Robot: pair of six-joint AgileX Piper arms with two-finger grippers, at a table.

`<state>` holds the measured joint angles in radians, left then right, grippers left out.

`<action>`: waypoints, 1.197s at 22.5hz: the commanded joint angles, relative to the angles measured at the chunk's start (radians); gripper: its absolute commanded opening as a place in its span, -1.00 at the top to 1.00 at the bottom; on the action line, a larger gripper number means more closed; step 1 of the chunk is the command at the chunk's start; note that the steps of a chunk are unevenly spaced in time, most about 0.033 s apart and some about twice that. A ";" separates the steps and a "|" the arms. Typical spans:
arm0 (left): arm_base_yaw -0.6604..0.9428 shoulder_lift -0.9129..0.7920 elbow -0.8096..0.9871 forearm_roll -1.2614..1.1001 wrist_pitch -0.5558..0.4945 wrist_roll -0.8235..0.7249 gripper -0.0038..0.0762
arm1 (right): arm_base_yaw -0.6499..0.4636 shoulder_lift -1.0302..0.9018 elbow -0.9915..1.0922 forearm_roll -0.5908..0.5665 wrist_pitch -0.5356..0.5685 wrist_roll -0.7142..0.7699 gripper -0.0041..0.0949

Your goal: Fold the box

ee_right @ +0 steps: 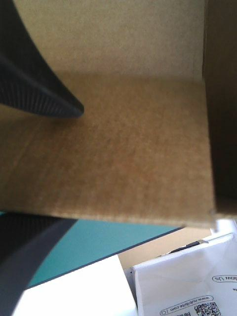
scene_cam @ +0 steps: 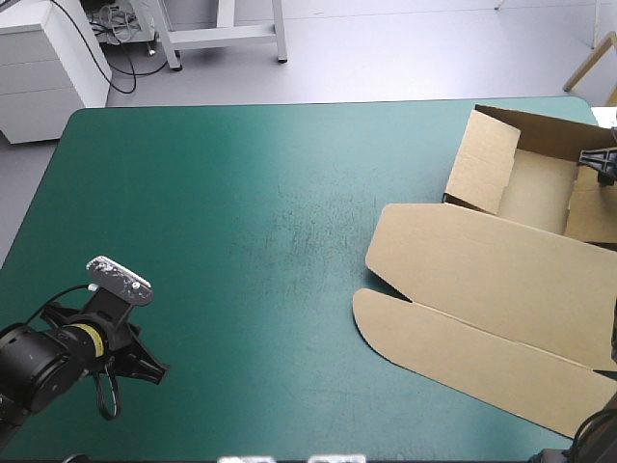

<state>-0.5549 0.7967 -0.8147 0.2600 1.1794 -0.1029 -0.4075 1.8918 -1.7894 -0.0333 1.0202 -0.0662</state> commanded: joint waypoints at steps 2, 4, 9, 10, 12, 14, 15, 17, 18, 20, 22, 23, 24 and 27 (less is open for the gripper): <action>-0.001 -0.005 -0.023 0.006 -0.033 -0.026 0.93 | -0.006 -0.058 -0.057 -0.009 -0.031 0.015 -0.52; -0.001 -0.005 -0.023 0.006 -0.031 -0.031 0.93 | -0.006 -0.073 -0.089 -0.009 -0.015 0.015 -0.49; -0.001 -0.005 -0.023 0.006 -0.029 -0.035 0.93 | -0.006 -0.139 -0.161 0.016 0.048 0.008 -0.32; -0.001 -0.005 -0.023 0.020 -0.029 -0.055 0.93 | -0.004 -0.168 -0.175 0.060 0.069 -0.018 -0.19; -0.001 -0.005 -0.023 0.020 -0.038 -0.058 0.93 | -0.004 -0.212 -0.176 0.176 0.082 -0.066 0.09; -0.001 -0.005 -0.023 0.018 -0.050 -0.058 0.93 | -0.004 -0.252 -0.176 0.327 0.104 -0.126 0.53; -0.001 -0.005 -0.023 0.018 -0.061 -0.058 0.93 | -0.004 -0.265 -0.176 0.424 0.125 -0.176 0.81; -0.001 -0.005 -0.023 0.014 -0.066 -0.058 0.93 | 0.000 -0.277 -0.176 0.524 0.179 -0.227 0.93; -0.001 -0.005 -0.023 0.011 -0.066 -0.058 0.93 | 0.008 -0.281 -0.173 0.529 0.184 -0.231 0.93; -0.001 -0.007 -0.023 0.009 -0.066 -0.058 0.93 | 0.040 -0.306 -0.148 0.495 0.184 -0.231 0.93; -0.001 -0.009 -0.023 0.010 -0.073 -0.058 0.93 | 0.068 -0.335 -0.108 0.476 0.182 -0.231 0.93; -0.001 -0.011 -0.023 0.010 -0.080 -0.058 0.93 | 0.084 -0.353 -0.080 0.476 0.183 -0.232 0.93; -0.001 -0.014 -0.023 0.008 -0.080 -0.058 0.93 | 0.101 -0.374 -0.048 0.476 0.183 -0.243 0.93; -0.001 -0.014 -0.023 0.008 -0.076 -0.058 0.93 | 0.151 -0.445 0.065 0.487 0.166 -0.292 0.93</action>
<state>-0.5549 0.7902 -0.8147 0.2570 1.1414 -0.1487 -0.2932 1.5486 -1.7806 0.4233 1.2350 -0.3140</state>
